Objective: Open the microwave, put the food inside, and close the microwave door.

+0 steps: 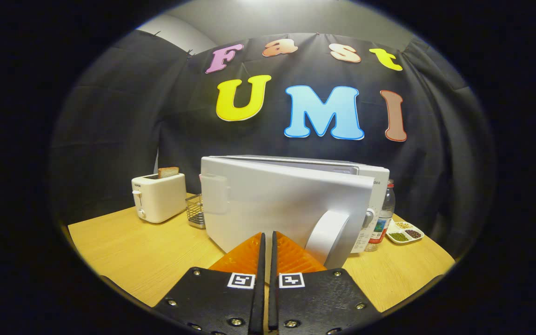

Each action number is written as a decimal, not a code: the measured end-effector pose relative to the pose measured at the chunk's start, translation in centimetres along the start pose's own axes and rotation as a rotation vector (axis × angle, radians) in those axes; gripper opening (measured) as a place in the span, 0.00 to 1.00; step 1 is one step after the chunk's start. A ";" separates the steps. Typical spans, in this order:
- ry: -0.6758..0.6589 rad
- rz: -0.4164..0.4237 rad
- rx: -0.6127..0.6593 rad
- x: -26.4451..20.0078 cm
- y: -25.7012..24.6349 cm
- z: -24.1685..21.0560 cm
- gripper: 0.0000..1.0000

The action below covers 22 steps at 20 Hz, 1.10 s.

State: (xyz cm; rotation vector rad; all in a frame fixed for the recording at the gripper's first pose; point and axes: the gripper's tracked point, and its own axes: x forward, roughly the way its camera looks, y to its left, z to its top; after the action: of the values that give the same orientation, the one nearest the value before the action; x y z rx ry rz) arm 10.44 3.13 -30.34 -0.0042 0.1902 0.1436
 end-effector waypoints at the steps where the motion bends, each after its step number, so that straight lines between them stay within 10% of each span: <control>1: 0.002 -0.017 0.005 0.6 -0.8 0.1 0.05; 22: 0.022 -0.286 0.056 12.4 -9.1 1.1 0.10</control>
State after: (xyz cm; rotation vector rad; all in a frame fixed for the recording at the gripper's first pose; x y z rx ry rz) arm 23.96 -4.07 -31.70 0.0226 0.2140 -0.1470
